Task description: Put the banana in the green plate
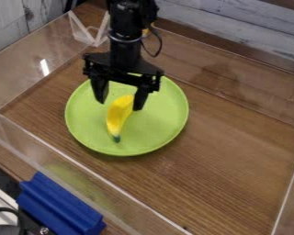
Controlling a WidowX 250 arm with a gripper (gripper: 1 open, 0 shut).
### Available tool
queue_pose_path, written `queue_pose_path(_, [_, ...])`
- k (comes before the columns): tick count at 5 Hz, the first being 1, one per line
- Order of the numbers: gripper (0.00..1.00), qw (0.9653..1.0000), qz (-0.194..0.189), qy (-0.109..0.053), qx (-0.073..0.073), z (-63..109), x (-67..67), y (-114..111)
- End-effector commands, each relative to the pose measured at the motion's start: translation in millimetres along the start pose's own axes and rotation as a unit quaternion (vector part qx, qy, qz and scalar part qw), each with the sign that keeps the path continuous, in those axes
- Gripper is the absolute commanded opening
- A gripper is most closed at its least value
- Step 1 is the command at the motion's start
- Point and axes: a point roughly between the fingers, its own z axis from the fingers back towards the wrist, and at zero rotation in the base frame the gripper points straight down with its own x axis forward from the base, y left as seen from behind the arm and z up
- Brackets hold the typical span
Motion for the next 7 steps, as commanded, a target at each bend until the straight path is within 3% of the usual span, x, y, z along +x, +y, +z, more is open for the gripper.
queue_pose_path(1, [1.0,0.9992,-0.001,-0.031,-0.025,26.5,9.1,-3.8])
queue_pose_path(2, [1.0,0.9981,-0.013,-0.039,-0.045,41.7,9.8,-8.2])
queue_pose_path(3, [1.0,0.9965,-0.04,-0.048,-0.056,59.7,8.6,-12.6])
queue_pose_path(4, [1.0,0.9944,-0.067,-0.051,-0.064,66.5,7.2,-17.1])
queue_pose_path(7, [1.0,0.9911,-0.11,-0.033,-0.067,57.2,-1.1,-22.2])
